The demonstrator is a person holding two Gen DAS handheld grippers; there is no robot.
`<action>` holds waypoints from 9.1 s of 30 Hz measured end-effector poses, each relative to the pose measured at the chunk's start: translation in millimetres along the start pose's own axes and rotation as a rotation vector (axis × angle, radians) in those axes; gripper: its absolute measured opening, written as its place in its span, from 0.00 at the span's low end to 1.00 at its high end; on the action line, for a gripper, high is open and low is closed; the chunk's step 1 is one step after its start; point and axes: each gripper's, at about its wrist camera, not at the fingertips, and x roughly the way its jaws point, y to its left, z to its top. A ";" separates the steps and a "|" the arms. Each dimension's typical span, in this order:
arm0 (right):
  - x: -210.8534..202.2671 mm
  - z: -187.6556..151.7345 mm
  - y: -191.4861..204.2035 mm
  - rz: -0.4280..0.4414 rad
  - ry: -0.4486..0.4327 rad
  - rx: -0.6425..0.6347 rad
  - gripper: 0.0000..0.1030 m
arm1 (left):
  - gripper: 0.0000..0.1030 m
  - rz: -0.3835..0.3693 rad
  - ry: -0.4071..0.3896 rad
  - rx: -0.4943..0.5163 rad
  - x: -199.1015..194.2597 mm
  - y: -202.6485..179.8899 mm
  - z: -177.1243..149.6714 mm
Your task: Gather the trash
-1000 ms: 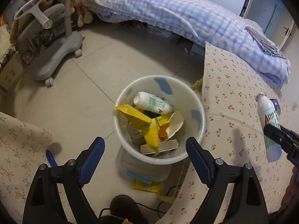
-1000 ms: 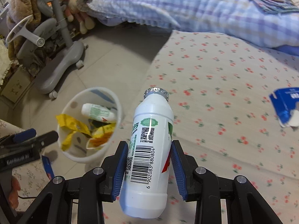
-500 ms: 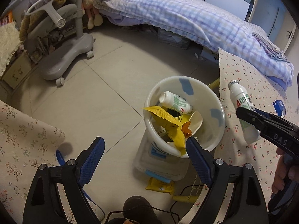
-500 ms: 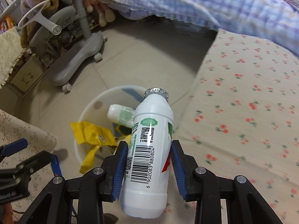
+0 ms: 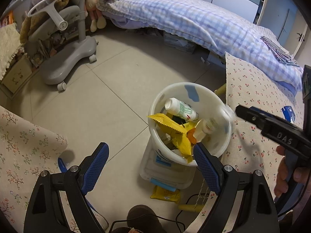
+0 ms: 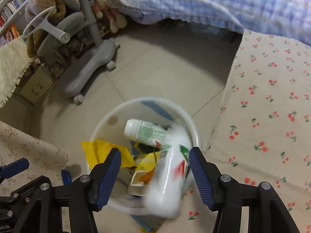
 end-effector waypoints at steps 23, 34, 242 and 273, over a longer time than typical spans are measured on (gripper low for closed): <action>-119.6 -17.3 -144.7 -0.301 -0.045 0.198 0.73 | 0.88 -0.104 0.047 0.100 -1.5 -91.2 4.8; -175.8 -46.8 -239.4 -0.439 -0.031 0.306 0.74 | 0.88 -0.138 0.063 0.156 -2.7 -149.9 4.9; -264.4 -193.6 -101.4 -0.618 -0.300 0.120 0.97 | 1.00 -0.068 -0.206 0.124 -108.3 -159.0 -130.7; -258.7 -196.0 -97.8 -0.597 -0.287 0.123 0.97 | 1.00 -0.072 -0.225 0.128 -111.3 -160.6 -131.9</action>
